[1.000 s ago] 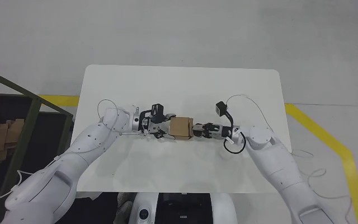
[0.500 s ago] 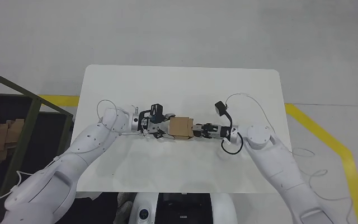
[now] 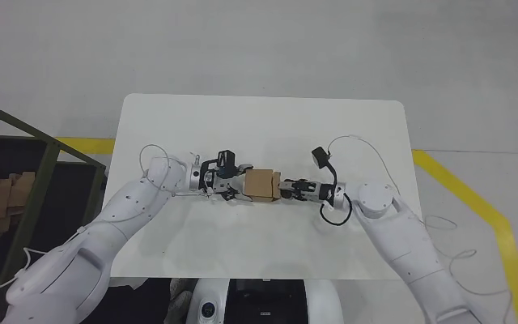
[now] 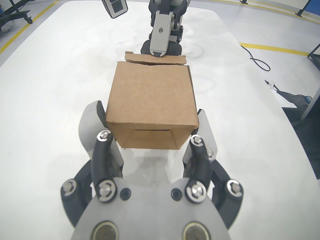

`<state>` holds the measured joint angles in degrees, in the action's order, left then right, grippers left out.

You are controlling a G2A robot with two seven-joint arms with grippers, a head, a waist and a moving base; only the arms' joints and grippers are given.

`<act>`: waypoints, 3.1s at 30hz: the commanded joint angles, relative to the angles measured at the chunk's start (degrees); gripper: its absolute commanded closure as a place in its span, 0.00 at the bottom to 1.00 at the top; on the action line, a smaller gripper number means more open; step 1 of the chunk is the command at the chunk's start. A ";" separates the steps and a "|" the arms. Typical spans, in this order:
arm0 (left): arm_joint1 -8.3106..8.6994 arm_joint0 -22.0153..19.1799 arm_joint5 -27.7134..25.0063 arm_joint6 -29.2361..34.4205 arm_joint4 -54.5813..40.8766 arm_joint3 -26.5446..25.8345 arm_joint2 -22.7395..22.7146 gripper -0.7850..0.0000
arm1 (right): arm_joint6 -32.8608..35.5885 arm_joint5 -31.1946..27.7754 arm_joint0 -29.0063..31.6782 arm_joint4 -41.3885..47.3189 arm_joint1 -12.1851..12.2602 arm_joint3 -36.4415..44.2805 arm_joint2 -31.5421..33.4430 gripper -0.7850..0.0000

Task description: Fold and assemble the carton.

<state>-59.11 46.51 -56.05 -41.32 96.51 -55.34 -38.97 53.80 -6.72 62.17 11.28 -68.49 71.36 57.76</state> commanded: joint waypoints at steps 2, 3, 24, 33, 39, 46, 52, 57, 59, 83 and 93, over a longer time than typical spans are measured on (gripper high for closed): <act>0.03 0.05 0.00 -0.03 0.04 -0.18 -0.06 0.24 | -0.44 0.84 -0.17 -0.88 0.01 0.53 -0.22 0.90; 0.05 0.07 0.00 -0.02 0.05 -0.22 -0.08 0.25 | -0.60 1.23 -0.20 -1.10 0.01 0.61 -0.27 0.90; 0.25 0.50 -0.17 0.47 -0.10 -0.85 -0.55 0.23 | -1.89 3.64 0.20 -2.87 0.23 2.82 -0.24 0.91; 0.35 0.66 -0.04 0.49 0.02 -1.05 -0.73 0.23 | -3.16 5.21 -0.07 -4.26 0.15 4.15 -0.76 0.95; 0.35 0.68 -0.25 0.57 0.05 -1.28 -0.70 0.24 | -3.40 6.73 -0.23 -6.00 0.10 6.07 -1.56 0.97; 0.34 0.67 -0.20 0.69 0.10 -1.36 -0.73 0.24 | -3.37 7.69 -1.26 -6.88 -0.28 6.53 -3.06 0.94; 0.32 0.74 -0.29 0.80 -0.07 -1.30 -0.74 0.24 | -3.89 7.42 -0.62 -7.19 -0.03 7.27 -2.20 0.79; 0.25 0.70 -0.34 0.96 -0.08 -1.29 -0.64 0.24 | -4.00 6.46 1.46 -6.63 0.62 9.27 0.02 0.70; 0.23 0.68 -0.33 0.98 -0.10 -1.27 -0.63 0.24 | -3.75 6.13 2.13 -6.35 0.84 9.72 0.74 0.73; 0.16 0.55 -0.18 0.70 0.07 -0.68 -0.65 0.23 | -3.81 4.52 -0.21 -4.13 -0.12 4.91 -1.87 1.00; 0.19 0.52 -0.19 0.65 0.00 -0.66 -0.79 0.22 | -4.50 4.42 -0.72 -4.36 -0.31 4.63 -2.15 1.00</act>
<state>-58.94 47.03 -56.22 -40.66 96.56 -56.09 -39.70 49.49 -2.26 61.17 6.97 -68.91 75.85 55.23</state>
